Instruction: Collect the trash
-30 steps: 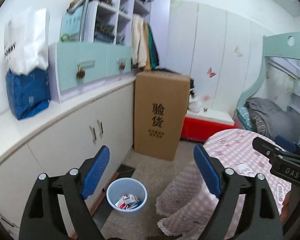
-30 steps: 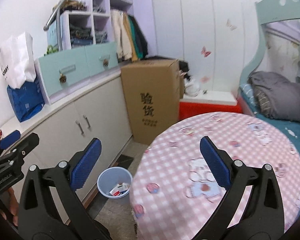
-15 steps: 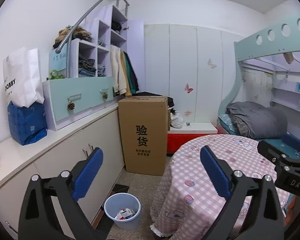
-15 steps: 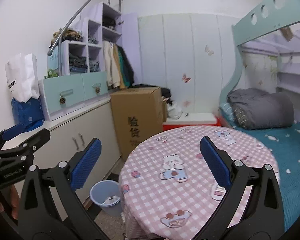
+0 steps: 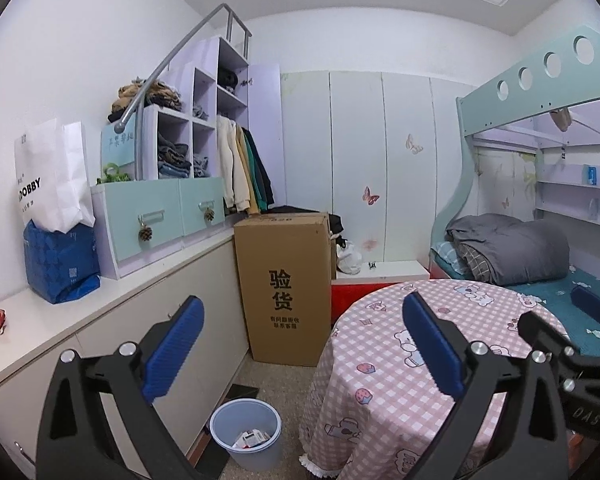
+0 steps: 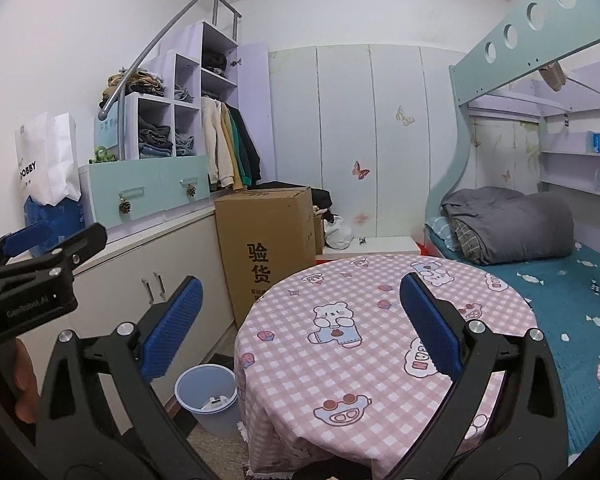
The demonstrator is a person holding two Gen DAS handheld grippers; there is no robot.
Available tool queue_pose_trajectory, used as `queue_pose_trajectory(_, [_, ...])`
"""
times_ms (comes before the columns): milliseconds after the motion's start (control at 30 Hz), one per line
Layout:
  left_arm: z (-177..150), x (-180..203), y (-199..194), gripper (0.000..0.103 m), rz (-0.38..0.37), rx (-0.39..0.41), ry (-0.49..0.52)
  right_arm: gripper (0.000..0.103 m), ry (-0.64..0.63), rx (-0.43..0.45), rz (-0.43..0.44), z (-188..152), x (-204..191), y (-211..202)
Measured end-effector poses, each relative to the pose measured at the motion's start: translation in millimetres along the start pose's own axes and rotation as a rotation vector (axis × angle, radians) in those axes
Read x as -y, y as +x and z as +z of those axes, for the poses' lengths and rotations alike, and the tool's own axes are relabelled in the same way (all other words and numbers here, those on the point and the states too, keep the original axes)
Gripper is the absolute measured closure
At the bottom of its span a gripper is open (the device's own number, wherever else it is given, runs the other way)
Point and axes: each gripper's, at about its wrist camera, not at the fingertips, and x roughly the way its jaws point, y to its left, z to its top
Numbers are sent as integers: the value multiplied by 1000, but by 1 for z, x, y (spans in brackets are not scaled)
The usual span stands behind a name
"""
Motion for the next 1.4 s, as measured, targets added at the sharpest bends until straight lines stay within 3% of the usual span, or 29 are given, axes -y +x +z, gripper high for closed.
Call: queue_pose_trajectory(1400, [-7,0,8,6,-3,-29,-4,6,12,-58,37,-11,2,12])
